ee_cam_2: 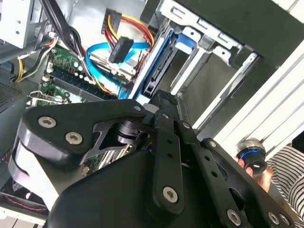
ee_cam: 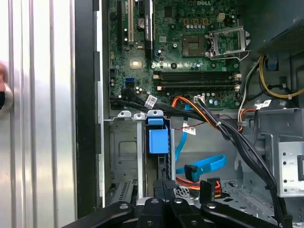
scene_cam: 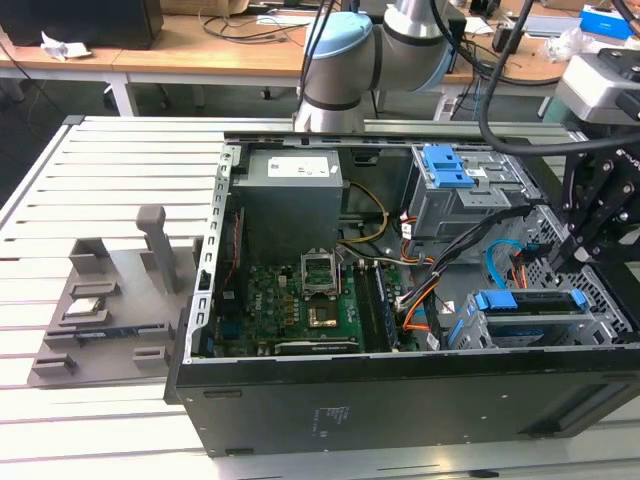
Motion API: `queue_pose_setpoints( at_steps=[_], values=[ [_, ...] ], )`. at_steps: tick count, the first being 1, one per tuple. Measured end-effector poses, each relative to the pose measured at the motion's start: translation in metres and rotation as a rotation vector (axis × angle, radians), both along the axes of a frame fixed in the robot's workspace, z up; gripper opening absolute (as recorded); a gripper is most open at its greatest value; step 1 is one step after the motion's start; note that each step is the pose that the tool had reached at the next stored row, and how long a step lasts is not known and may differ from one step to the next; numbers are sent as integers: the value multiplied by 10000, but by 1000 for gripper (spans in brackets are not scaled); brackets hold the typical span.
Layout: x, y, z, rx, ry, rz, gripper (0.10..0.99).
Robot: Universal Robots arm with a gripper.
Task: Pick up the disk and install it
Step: 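Insert the first disk wire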
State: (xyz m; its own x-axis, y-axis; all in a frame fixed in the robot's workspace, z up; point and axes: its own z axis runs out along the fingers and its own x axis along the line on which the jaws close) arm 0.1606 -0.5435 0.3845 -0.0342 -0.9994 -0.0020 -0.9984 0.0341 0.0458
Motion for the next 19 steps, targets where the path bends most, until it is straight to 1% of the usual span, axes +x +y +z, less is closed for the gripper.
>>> queue_pose_setpoints(
  at_steps=[6,7,8,10,12,15,16,19],
  values=[
    [115,31,-1,-3,0,1,106],
    [176,52,0,-4,0,0,106],
    [197,63,-1,-4,0,1,106],
    [213,76,0,-6,0,1,106],
    [235,103,-1,-8,0,1,106],
    [260,153,-1,-12,0,1,106],
    [265,182,-1,-13,0,1,106],
    [265,235,-1,-13,0,0,106]
  ],
)
